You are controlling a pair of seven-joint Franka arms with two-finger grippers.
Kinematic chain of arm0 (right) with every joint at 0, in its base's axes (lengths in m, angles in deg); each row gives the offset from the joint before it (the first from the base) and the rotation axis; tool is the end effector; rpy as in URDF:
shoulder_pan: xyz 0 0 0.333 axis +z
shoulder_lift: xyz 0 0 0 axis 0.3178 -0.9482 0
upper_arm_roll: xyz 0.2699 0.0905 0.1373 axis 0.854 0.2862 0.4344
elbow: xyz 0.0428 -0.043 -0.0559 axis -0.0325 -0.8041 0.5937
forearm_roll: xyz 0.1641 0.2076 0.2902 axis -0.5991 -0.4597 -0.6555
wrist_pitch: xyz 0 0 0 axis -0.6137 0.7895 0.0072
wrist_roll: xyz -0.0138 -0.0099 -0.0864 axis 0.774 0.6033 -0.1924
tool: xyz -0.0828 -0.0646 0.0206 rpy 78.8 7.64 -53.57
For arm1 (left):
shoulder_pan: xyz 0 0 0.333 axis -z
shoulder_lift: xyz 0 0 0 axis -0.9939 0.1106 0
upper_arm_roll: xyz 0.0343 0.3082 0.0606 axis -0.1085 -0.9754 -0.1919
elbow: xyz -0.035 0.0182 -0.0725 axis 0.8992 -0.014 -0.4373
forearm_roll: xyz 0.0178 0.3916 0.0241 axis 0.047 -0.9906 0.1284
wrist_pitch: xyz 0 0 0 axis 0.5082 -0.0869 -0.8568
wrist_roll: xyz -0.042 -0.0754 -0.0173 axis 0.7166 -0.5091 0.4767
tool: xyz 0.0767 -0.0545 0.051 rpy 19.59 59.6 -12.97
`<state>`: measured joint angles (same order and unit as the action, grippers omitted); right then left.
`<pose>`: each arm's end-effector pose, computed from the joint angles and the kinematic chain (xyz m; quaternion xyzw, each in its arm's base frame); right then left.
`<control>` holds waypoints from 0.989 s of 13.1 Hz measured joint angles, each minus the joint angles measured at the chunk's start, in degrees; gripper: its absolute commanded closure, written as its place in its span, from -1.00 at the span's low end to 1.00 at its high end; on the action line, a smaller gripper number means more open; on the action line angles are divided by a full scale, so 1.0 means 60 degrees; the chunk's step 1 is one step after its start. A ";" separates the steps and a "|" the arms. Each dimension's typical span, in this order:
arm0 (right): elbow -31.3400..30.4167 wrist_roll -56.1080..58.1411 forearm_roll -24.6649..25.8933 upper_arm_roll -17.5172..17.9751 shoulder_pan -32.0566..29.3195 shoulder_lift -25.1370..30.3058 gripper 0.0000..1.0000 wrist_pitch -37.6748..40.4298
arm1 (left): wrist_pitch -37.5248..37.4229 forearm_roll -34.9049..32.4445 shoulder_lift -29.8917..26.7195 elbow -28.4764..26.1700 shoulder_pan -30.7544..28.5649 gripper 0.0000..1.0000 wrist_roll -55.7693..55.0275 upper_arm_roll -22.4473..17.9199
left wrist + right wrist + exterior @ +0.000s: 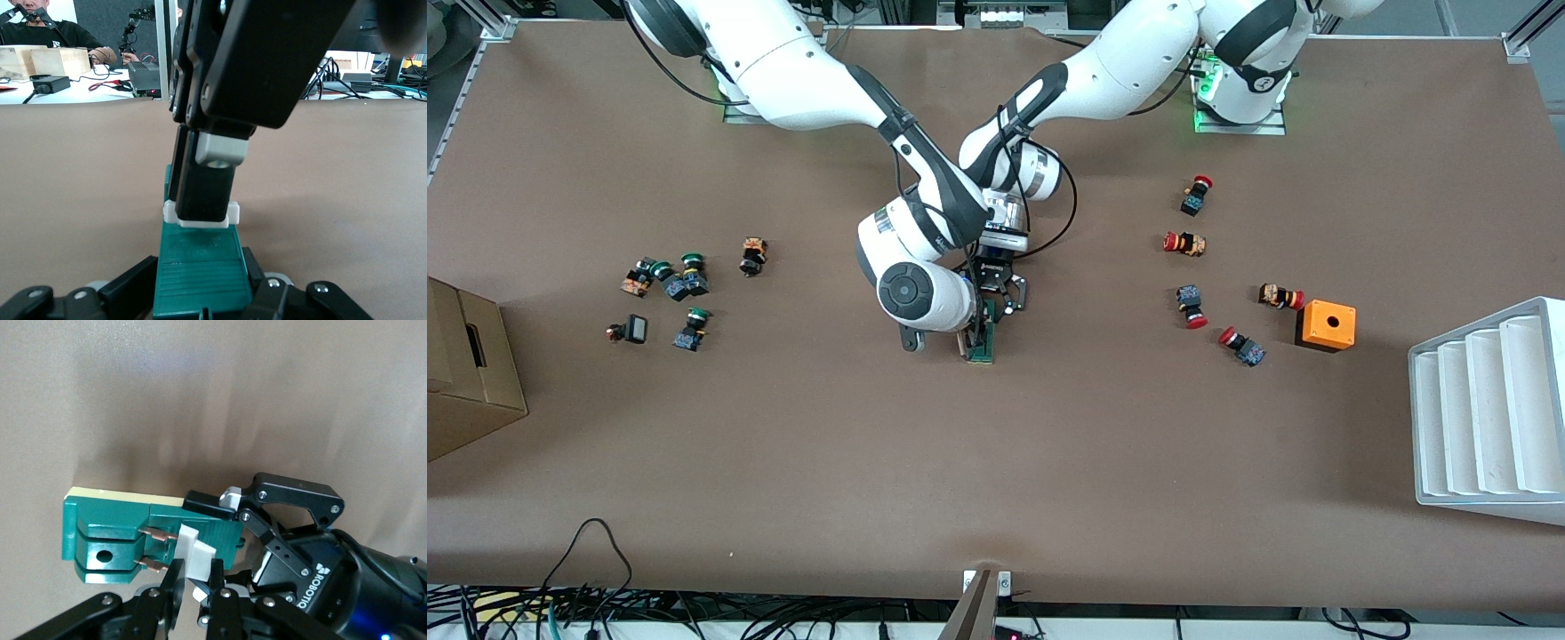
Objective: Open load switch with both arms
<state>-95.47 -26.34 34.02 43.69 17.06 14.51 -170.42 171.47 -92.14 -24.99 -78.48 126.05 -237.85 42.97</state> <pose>0.5778 0.4636 0.2210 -0.7495 0.6425 0.1592 0.0025 0.3769 -0.5219 0.0579 0.8156 -0.0428 0.5746 0.0525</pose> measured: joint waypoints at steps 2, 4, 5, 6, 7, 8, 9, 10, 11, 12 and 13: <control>-0.0034 0.0000 0.0032 0.0003 0.0001 0.0001 0.53 -0.0088 | -0.0003 0.0000 0.0001 0.0001 0.0001 0.29 0.0000 0.0000; -0.0090 0.0000 0.0039 0.0010 0.0005 0.0001 0.53 -0.0194 | -0.0003 0.0000 0.0002 0.0002 0.0001 0.28 0.0000 0.0000; -0.0105 0.0000 0.0042 0.0010 0.0007 0.0001 0.54 -0.0236 | -0.0004 0.0000 0.0002 0.0002 0.0001 0.28 0.0000 0.0000; -0.0112 0.0000 0.0044 0.0011 0.0008 0.0001 0.53 -0.0252 | -0.0004 0.0000 0.0003 0.0002 0.0001 0.28 0.0000 0.0000; -0.0116 0.0000 0.0045 0.0011 0.0009 0.0001 0.53 -0.0258 | -0.0007 0.0000 0.0004 0.0003 0.0002 0.28 0.0000 0.0000; -0.0121 0.0000 0.0046 0.0011 0.0010 0.0001 0.53 -0.0265 | -0.0009 0.0000 0.0005 0.0003 0.0003 0.28 0.0000 0.0000; -0.0123 0.0000 0.0047 0.0012 0.0011 0.0001 0.53 -0.0273 | -0.0009 0.0000 0.0005 0.0003 0.0003 0.27 0.0000 0.0000; -0.0125 0.0000 0.0049 0.0012 0.0013 0.0002 0.42 -0.0279 | -0.0010 0.0000 0.0005 0.0003 0.0003 0.24 0.0000 0.0000; -0.0125 0.0000 0.0049 0.0012 0.0013 0.0004 0.05 -0.0290 | -0.0011 0.0000 0.0005 0.0004 0.0003 0.22 0.0000 0.0000; -0.0125 0.0000 0.0049 0.0012 0.0012 0.0015 -0.75 -0.0328 | -0.0012 0.0000 0.0005 0.0004 0.0003 0.00 0.0000 0.0000; -0.0123 0.0000 0.0049 0.0012 0.0007 0.0058 -0.98 -0.0372 | -0.0013 0.0000 0.0006 0.0006 0.0003 -0.19 0.0000 0.0000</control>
<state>-96.21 -26.34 34.32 43.76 17.10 14.86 -172.65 171.40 -92.14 -24.96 -78.44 126.07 -237.86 42.97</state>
